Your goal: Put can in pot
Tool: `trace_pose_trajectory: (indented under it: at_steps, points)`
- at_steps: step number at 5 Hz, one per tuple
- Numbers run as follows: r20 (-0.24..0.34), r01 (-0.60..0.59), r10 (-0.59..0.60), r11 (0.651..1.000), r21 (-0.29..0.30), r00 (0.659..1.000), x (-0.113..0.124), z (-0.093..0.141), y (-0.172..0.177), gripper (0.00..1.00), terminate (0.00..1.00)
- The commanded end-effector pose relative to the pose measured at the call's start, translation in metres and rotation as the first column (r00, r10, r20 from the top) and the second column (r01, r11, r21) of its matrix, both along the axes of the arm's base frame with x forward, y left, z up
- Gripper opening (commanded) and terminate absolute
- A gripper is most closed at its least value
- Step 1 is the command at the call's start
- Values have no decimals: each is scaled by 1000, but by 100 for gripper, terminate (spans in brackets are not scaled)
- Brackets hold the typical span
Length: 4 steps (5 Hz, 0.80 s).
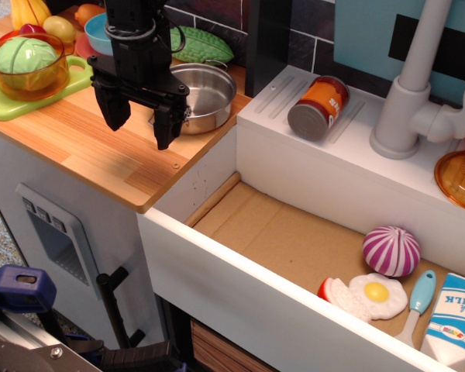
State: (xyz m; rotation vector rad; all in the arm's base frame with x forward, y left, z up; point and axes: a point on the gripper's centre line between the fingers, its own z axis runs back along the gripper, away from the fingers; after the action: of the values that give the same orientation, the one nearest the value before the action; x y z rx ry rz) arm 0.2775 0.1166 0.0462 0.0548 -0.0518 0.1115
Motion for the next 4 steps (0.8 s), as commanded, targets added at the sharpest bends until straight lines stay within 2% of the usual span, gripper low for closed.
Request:
trace_pose_trajectory:
  at_steps: [1,2,3,4]
  points:
    - [0,0,0,1000,0,1000,0,0,0,100,0]
    - [62,-4,1,999,43,998,11,16,-6,100,0]
    - [40,46,-48,998,47,998,20,45,-17,100,0]
    - [67,56,-59,997,58,996,40,66,-44,100,0]
